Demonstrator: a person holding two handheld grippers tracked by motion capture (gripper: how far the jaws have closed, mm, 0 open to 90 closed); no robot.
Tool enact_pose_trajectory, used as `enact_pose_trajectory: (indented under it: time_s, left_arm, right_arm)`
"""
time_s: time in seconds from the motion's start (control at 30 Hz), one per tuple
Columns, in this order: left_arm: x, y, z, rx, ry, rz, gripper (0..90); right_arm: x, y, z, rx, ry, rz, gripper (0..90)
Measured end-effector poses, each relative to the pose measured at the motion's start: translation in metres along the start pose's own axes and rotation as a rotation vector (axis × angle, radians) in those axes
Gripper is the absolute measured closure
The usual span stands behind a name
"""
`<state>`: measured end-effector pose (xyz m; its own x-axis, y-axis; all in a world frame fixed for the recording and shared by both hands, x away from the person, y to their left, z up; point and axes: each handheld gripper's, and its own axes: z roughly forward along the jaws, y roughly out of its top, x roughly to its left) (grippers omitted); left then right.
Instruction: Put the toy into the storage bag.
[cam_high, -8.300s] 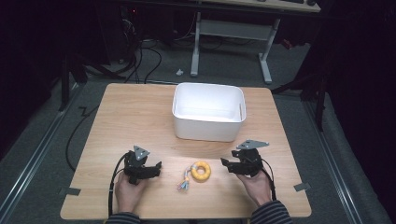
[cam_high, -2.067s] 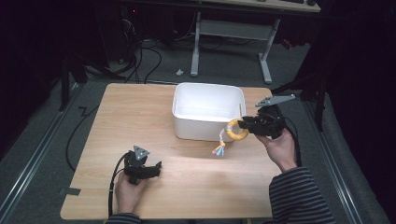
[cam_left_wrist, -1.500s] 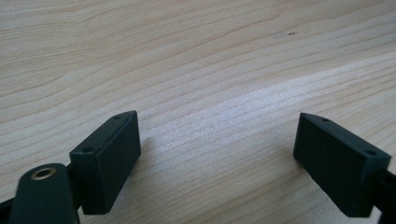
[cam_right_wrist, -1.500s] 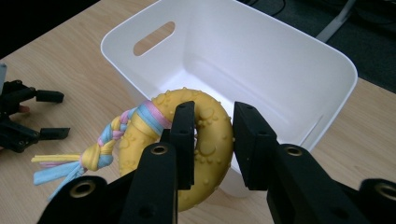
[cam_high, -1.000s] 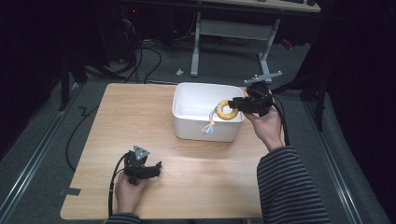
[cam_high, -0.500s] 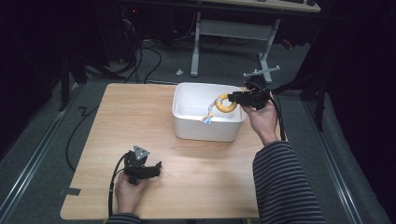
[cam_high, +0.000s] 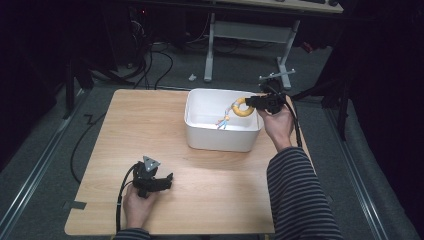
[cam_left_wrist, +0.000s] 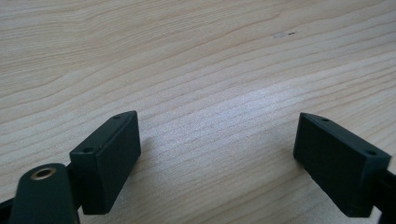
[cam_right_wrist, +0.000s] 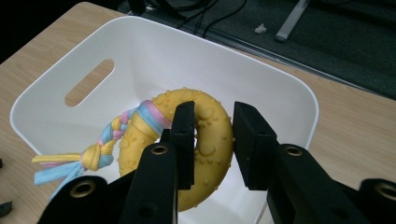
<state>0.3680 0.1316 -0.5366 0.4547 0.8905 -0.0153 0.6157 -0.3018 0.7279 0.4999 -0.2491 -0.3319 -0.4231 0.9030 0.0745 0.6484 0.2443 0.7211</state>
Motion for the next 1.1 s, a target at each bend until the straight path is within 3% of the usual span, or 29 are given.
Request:
enact_pose_trajectory:
  time_s: [0.27,0.37,1.1]
  left_arm:
    - [0.000,0.000,0.000,0.000,0.000,0.000,15.0]
    - [0.000,0.000,0.000,-0.001,0.000,-0.001,15.0]
    - [0.000,0.000,0.000,-0.001,-0.002,-0.001,15.0]
  right_arm:
    - [-0.003,-0.004,0.010,0.007,-0.013,0.019,70.9]
    - [0.000,-0.006,0.018,0.032,-0.031,0.011,70.9]
    - [0.008,-0.022,0.038,0.087,-0.005,-0.002,70.8]
